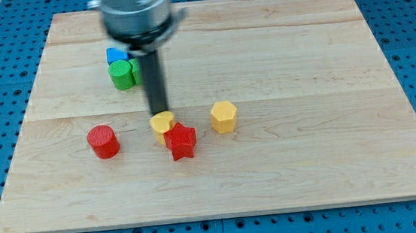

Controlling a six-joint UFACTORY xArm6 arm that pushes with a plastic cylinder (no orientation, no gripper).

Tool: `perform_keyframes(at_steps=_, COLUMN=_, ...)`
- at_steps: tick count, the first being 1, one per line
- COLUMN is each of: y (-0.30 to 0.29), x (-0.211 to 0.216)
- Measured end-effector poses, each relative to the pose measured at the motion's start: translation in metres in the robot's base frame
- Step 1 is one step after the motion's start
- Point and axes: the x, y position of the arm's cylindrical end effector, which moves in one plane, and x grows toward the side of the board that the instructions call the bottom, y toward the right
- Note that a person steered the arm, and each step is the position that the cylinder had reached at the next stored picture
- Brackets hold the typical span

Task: Push the yellow heart towards the top left of the board

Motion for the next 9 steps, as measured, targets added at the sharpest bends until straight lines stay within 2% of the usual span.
perform_keyframes(at_steps=2, y=-0.091, x=0.005)
perform_keyframes(at_steps=3, y=-0.11, x=0.025)
perform_keyframes(at_steps=4, y=-0.064, x=0.056)
perform_keyframes(at_steps=6, y=0.066, x=0.058)
perform_keyframes(at_steps=7, y=0.066, x=0.064)
perform_keyframes(at_steps=8, y=0.05, x=0.039)
perform_keyframes(at_steps=9, y=0.05, x=0.034)
